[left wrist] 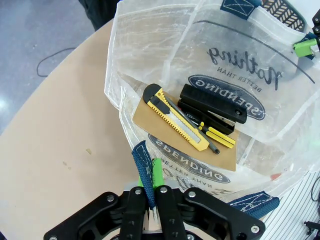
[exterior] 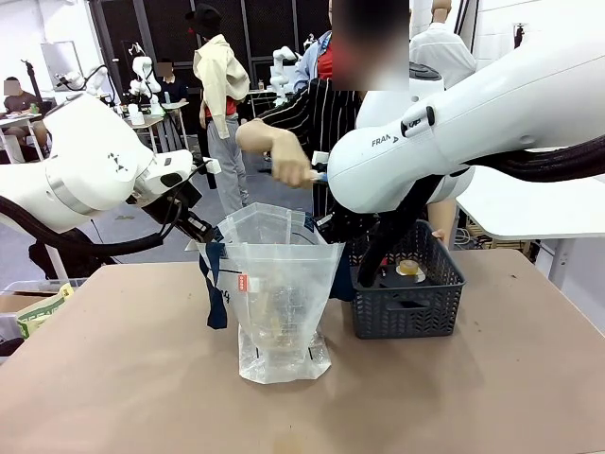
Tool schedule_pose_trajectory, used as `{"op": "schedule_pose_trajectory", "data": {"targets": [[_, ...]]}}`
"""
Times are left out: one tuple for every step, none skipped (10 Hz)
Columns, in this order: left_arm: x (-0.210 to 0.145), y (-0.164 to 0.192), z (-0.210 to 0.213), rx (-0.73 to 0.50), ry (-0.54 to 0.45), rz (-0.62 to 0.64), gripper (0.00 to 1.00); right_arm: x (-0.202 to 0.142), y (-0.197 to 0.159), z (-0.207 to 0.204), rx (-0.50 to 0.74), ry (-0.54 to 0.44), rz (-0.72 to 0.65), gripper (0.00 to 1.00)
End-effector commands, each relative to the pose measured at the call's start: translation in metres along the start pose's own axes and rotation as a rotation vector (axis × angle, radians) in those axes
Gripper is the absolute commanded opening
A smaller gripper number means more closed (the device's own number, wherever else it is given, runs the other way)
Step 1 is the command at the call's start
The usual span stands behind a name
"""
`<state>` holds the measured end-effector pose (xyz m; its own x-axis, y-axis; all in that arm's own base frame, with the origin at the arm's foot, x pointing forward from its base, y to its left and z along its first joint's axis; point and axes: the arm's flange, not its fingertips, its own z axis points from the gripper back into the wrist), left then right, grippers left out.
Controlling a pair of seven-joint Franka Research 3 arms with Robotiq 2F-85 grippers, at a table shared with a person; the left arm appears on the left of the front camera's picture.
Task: Transfer purchased items from the store into the shopping bag.
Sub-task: Move the Reusable shopping bag to the right side of the table.
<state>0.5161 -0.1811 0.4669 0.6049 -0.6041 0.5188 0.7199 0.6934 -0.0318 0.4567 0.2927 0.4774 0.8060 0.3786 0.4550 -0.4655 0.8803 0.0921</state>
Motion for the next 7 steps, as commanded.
{"op": "schedule_pose_trajectory", "data": {"targets": [[0.0001, 0.0008, 0.0034, 0.007, 0.0, 0.0, 0.0, -0.0058, -0.0006, 0.0, 0.003, 0.006, -0.01, 0.0], [0.0001, 0.0008, 0.0034, 0.007, 0.0, 0.0, 0.0, -0.0058, -0.0006, 0.0, 0.003, 0.006, -0.01, 0.0], [0.0001, 0.0008, 0.0034, 0.007, 0.0, 0.0, 0.0, -0.0058, -0.0006, 0.0, 0.003, 0.006, -0.01, 0.0], [0.0001, 0.0008, 0.0034, 0.007, 0.0, 0.0, 0.0, -0.0058, -0.0006, 0.0, 0.003, 0.006, -0.01, 0.0], [0.0001, 0.0008, 0.0034, 0.007, 0.0, 0.0, 0.0, -0.0058, -0.0006, 0.0, 0.003, 0.006, -0.01, 0.0], [0.0001, 0.0008, 0.0034, 0.007, 0.0, 0.0, 0.0, -0.0058, -0.0006, 0.0, 0.003, 0.006, -0.01, 0.0], [0.0001, 0.0008, 0.0034, 0.007, 0.0, 0.0, 0.0, -0.0058, -0.0006, 0.0, 0.003, 0.006, -0.01, 0.0]]}}
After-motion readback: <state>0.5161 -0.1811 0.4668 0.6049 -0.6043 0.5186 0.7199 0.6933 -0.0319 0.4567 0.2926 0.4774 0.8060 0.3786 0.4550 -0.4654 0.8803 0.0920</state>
